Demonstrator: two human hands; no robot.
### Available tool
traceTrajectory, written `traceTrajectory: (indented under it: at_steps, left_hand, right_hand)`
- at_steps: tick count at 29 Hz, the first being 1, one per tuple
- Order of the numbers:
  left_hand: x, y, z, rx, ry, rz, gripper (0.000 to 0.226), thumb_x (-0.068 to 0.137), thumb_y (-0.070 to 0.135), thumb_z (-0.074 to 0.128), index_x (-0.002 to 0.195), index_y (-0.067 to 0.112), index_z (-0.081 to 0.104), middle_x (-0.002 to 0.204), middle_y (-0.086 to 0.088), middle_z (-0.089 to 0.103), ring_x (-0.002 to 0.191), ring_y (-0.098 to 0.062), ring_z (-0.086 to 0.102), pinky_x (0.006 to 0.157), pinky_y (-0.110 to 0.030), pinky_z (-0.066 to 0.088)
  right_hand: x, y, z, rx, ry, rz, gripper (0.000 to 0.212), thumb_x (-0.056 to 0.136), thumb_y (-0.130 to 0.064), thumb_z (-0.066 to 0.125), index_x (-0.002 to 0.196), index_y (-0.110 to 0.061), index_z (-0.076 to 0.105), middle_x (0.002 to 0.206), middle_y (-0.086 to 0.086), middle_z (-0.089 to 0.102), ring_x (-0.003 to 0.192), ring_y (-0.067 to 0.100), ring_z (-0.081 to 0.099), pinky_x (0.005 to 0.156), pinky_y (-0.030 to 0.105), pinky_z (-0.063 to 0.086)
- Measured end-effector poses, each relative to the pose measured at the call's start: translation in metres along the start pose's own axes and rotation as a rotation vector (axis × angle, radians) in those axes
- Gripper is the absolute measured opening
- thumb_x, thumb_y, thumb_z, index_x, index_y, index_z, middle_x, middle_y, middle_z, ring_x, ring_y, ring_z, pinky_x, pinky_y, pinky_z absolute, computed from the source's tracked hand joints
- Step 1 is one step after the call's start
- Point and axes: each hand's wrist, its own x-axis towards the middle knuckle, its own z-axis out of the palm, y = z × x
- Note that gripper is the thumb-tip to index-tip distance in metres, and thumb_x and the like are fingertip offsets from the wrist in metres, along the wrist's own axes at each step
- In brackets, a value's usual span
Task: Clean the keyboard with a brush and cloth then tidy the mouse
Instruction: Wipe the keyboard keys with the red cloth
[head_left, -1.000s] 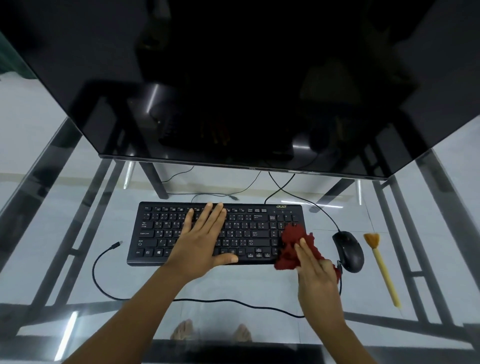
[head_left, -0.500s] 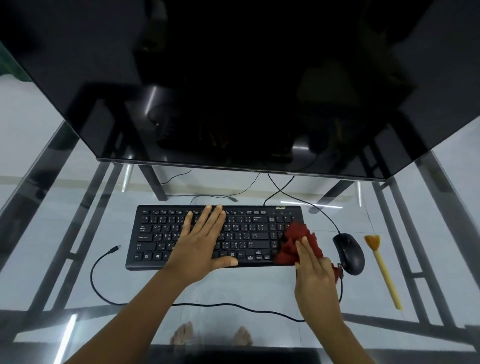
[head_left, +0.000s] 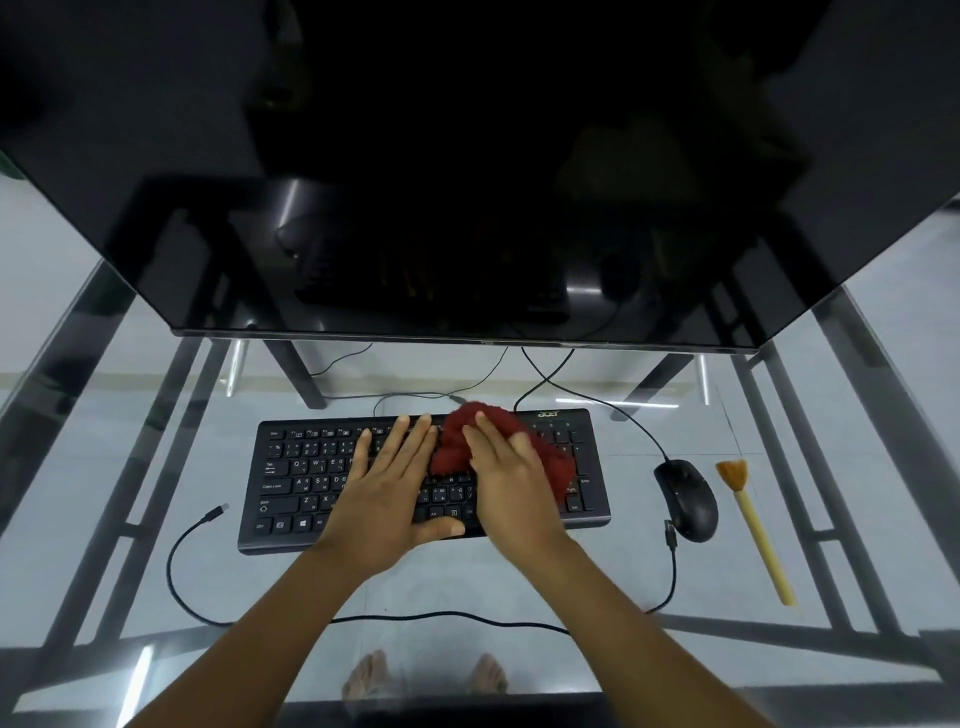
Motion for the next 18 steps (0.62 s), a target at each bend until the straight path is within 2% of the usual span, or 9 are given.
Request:
traceTrajectory:
  at_steps: [2,5,6,8,10,14,16,18]
  left_hand:
    - [0.0,0.0,-0.001,0.002,0.001,0.001,0.11,0.075,0.09,0.021,0.153,0.012,0.016,0.16,0.0,0.009,0.148,-0.017,-0.001,0.116,-0.047,-0.008]
    - [0.0,0.001,-0.002,0.032,-0.009,0.002,0.109,0.075,0.09,0.019,0.153,0.013,0.012,0.161,0.001,0.004,0.148,-0.017,-0.004,0.116,-0.047,-0.009]
    - [-0.001,0.001,-0.002,0.043,-0.011,0.002,0.109,0.075,0.09,0.018,0.153,0.014,0.01,0.161,0.001,0.002,0.148,-0.017,-0.006,0.115,-0.047,-0.009]
    - [-0.001,0.0,-0.003,0.055,-0.015,-0.002,0.109,0.074,0.09,0.015,0.153,0.014,0.008,0.161,0.001,0.001,0.148,-0.017,-0.008,0.115,-0.047,-0.01]
    - [-0.001,0.0,-0.004,0.054,-0.028,-0.008,0.11,0.073,0.09,0.014,0.153,0.014,0.007,0.161,0.002,-0.002,0.147,-0.017,-0.01,0.115,-0.048,-0.011]
    - [-0.001,0.001,-0.005,0.009,-0.041,-0.002,0.108,0.074,0.089,0.022,0.154,0.017,0.007,0.161,0.001,-0.003,0.147,-0.016,-0.011,0.116,-0.05,-0.008]
    - [-0.003,-0.002,-0.008,0.003,-0.064,0.009,0.11,0.074,0.089,0.024,0.153,0.016,0.006,0.161,0.0,-0.001,0.147,-0.015,-0.012,0.115,-0.048,-0.007]
    - [-0.008,-0.014,-0.013,0.006,-0.072,0.009,0.113,0.073,0.09,0.025,0.154,0.015,0.003,0.161,0.001,-0.004,0.145,-0.01,-0.017,0.116,-0.046,-0.008]
  right_hand:
    - [0.0,0.012,-0.009,0.035,0.043,0.068,0.054,0.081,0.009,0.058,0.131,-0.012,0.057,0.136,0.005,0.059,0.09,0.026,0.056,0.084,0.037,0.053]
    - [-0.006,0.052,-0.031,0.038,0.165,0.343,0.05,0.083,0.013,0.054,0.127,-0.01,0.059,0.119,0.008,0.069,0.084,0.03,0.056,0.076,0.037,0.054]
    - [-0.009,0.06,-0.034,0.033,0.187,0.383,0.049,0.083,0.014,0.053,0.127,-0.008,0.059,0.114,0.01,0.07,0.084,0.031,0.055,0.073,0.037,0.052]
    - [-0.009,0.053,-0.029,0.035,0.195,0.352,0.047,0.083,0.014,0.054,0.126,-0.004,0.059,0.113,0.012,0.07,0.082,0.032,0.053,0.073,0.038,0.051]
    - [-0.004,0.028,-0.017,0.056,0.15,0.259,0.048,0.081,0.013,0.057,0.126,-0.005,0.06,0.125,0.01,0.065,0.085,0.029,0.054,0.078,0.041,0.054]
    - [0.002,-0.022,0.001,0.122,-0.046,0.114,0.051,0.087,0.005,0.056,0.135,-0.013,0.053,0.144,0.002,0.05,0.111,0.026,0.05,0.098,0.036,0.049]
    - [0.004,-0.018,-0.007,0.078,-0.055,0.084,0.051,0.087,0.004,0.057,0.134,-0.015,0.054,0.142,0.0,0.052,0.109,0.025,0.052,0.096,0.035,0.05]
    - [0.004,0.005,-0.021,0.035,-0.026,0.175,0.055,0.086,0.008,0.055,0.134,-0.019,0.055,0.139,-0.003,0.056,0.103,0.024,0.054,0.093,0.037,0.052]
